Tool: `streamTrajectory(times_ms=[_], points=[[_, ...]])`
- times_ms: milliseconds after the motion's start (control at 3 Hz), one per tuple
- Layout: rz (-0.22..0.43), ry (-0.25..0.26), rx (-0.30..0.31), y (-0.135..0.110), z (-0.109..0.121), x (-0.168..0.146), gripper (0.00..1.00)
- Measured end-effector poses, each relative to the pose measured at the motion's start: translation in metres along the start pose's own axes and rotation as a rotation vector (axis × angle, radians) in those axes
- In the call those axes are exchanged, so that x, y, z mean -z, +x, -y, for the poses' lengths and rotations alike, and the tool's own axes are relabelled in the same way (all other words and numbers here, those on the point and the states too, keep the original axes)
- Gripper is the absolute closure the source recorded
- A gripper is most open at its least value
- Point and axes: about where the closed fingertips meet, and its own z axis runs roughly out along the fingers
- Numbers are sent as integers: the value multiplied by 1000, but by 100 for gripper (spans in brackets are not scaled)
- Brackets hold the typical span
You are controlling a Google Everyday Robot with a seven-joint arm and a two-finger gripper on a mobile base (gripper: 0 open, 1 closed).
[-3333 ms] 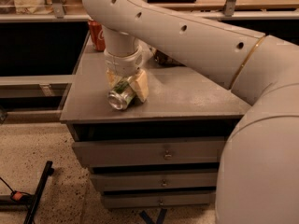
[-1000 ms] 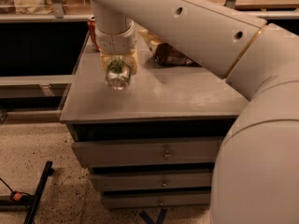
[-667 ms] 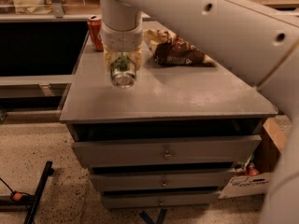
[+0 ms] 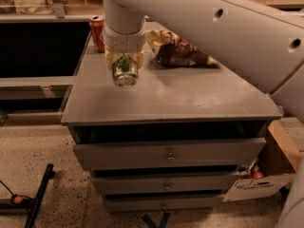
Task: Place green can upright
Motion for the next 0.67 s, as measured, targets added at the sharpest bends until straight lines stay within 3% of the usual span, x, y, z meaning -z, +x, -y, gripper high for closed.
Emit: streamTrajectory(times_ms=[333, 667], points=[[-68, 33, 76, 3, 0, 8, 100], [-182, 139, 230, 5, 15, 28, 100]])
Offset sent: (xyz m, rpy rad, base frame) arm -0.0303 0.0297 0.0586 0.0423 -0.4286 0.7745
